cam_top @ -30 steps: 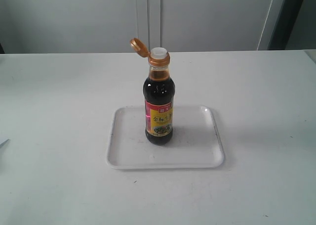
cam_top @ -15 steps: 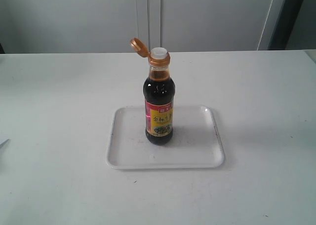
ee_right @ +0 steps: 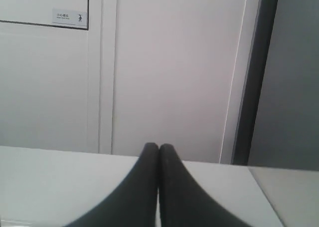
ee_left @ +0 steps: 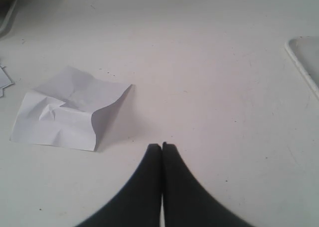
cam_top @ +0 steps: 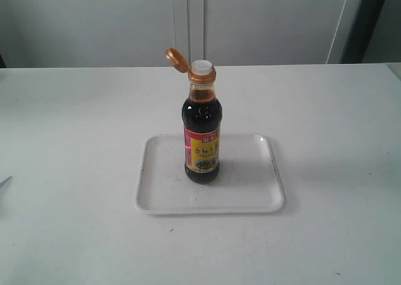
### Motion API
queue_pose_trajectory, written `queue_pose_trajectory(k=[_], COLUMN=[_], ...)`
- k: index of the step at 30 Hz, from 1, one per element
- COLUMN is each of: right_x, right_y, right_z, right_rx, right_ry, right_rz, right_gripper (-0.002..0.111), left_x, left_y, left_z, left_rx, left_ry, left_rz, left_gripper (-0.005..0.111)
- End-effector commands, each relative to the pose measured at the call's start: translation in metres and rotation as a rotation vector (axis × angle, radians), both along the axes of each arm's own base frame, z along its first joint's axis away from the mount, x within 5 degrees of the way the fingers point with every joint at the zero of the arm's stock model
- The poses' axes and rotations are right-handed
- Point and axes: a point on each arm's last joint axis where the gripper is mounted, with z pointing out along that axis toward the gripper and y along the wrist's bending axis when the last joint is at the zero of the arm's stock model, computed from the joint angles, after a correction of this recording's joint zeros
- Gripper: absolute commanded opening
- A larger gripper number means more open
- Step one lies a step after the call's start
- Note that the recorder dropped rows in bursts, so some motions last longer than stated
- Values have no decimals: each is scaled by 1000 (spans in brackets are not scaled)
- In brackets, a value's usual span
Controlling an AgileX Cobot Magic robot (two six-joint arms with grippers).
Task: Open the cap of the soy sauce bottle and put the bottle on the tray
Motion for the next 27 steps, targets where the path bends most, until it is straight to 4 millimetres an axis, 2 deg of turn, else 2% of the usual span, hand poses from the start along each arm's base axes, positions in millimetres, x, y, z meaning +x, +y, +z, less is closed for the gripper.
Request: queue_pose_trajectory(k=[1, 12, 20, 27], right_x=[-3, -16, -12, -12], right_y=[-1, -2, -2, -2], right_z=[-19, -67, -102, -108], right_rx=[69, 38, 13, 6], right_ry=[51, 126, 232, 267], right_rz=[-4, -11, -14, -16], right_gripper=[0, 0, 0, 0], left_x=[0, 0, 0, 0], left_y=[0, 0, 0, -1], left_z=[-1, -1, -1, -1], left_rx=[-28, -28, -28, -28], left_ry=[-4, -4, -4, -2], left_rz=[6, 6, 6, 6], left_gripper=[0, 0, 0, 0])
